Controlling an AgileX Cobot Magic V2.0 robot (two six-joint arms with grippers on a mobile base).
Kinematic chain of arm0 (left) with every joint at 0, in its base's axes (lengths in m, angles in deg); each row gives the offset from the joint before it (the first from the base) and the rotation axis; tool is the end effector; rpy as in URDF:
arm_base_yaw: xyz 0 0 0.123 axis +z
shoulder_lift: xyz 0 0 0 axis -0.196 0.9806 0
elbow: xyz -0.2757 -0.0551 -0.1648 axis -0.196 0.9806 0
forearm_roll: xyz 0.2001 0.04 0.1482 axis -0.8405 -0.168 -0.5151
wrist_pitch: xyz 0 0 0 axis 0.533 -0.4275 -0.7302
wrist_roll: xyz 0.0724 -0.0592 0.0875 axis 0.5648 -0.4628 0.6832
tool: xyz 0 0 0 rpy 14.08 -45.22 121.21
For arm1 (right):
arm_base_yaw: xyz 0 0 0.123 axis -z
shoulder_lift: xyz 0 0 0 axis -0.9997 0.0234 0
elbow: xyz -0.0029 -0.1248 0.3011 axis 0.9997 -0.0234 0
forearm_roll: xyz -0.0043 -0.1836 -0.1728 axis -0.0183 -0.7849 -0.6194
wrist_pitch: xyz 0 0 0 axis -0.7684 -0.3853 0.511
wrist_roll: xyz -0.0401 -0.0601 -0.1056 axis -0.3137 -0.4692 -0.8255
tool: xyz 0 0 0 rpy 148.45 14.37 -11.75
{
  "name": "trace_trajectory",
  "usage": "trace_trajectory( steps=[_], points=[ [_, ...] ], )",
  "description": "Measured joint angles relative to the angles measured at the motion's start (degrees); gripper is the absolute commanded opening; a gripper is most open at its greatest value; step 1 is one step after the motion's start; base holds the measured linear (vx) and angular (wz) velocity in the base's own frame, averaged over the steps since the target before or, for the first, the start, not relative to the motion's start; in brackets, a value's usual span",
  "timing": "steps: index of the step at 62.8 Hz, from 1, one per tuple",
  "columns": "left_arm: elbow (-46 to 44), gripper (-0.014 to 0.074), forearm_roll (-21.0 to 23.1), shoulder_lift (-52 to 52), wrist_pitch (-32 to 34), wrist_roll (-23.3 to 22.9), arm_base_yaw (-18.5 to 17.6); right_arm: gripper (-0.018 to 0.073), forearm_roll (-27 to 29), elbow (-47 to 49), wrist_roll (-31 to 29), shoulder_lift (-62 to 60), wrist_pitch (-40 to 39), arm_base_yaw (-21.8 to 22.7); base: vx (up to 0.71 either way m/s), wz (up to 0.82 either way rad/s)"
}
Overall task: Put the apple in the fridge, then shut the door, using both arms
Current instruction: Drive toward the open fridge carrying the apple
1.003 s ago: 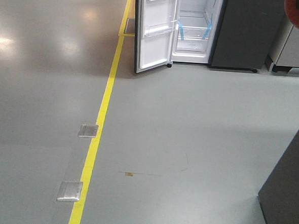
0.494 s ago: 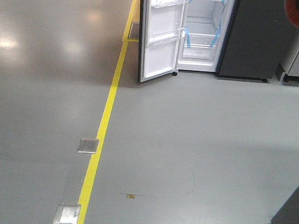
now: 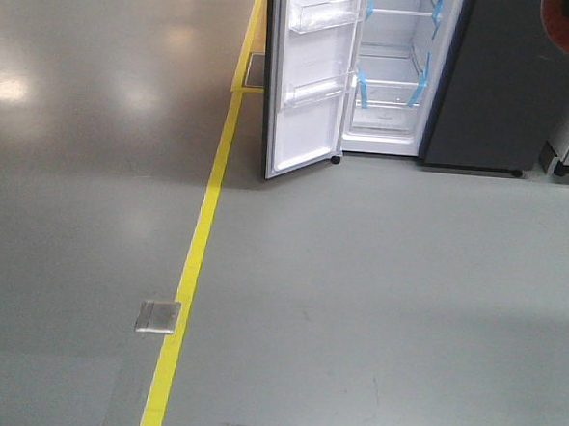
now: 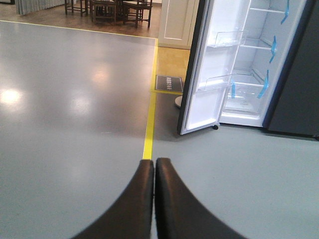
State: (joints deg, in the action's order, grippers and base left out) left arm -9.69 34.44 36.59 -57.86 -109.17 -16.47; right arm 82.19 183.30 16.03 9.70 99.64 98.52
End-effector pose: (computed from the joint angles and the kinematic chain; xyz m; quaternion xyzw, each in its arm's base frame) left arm 0.0511 0.0101 0.1740 -0.0692 0.7676 -0.0403 0.6359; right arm 0.2219 0.0434 0.5357 -0.2274 0.8175 0.1743 0.4995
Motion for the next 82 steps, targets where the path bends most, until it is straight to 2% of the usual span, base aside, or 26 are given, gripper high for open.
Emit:
trace_trajectory(
  steps=[82],
  points=[
    [0.0, -0.0006, 0.0, 0.0, 0.0, 0.0, 0.0, -0.0006, 0.0, 0.0, 0.0, 0.0, 0.0, 0.0, 0.30, -0.02]
  ],
)
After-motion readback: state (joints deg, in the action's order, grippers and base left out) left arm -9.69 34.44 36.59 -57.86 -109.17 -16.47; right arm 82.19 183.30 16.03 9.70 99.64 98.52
